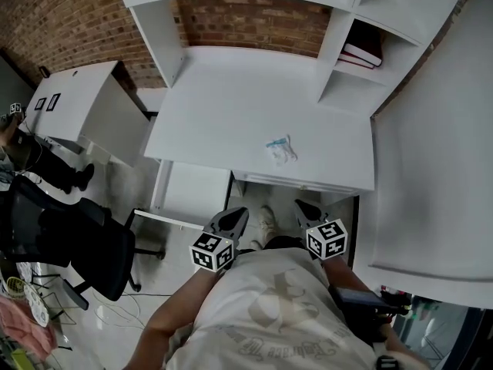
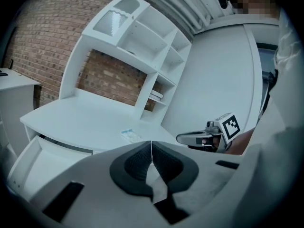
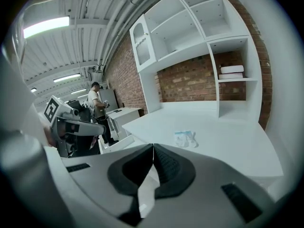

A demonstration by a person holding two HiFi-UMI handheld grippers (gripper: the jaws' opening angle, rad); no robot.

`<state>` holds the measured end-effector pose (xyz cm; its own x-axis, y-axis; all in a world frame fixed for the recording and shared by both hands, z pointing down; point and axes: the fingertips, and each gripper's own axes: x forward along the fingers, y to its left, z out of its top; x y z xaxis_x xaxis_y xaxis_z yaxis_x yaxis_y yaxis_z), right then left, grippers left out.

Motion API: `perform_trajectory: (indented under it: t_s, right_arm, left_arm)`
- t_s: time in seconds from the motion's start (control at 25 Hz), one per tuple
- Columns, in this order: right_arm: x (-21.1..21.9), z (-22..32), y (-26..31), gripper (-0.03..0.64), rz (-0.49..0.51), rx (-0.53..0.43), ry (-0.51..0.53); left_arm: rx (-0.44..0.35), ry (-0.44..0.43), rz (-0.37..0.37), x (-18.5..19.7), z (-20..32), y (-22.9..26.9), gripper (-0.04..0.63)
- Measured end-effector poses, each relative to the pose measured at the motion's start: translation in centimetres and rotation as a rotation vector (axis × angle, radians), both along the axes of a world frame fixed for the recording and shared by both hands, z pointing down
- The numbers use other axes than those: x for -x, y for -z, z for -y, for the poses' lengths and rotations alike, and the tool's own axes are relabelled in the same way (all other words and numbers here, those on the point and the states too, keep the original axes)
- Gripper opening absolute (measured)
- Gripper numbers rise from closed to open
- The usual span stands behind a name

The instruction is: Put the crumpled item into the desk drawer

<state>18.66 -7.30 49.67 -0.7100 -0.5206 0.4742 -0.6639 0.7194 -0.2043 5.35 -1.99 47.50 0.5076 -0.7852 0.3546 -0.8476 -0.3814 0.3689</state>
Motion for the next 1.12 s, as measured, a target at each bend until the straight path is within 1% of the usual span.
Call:
perform_trajectory:
  t_s: [0.28,0.76,1.12]
  right_arm:
    - [0.4,1.9,-1.0,0.023,-0.002,0.017,0.011]
    - [0.2,6.8,-1.8,0.023,-0.011,0.036,0.008]
    - [1.0,10.3,-2.6,0.023,-0.029,0.056,0.032]
  left_arm:
    - [0.013,0.016,0.005,0.5,1.9,-0.6,0.023]
    - [0.034,0.002,0.012,-0.4,6.2,-1.1,0.023]
    - [0.051,0.024,0.011,0.1,9.1,-1.5,0.023]
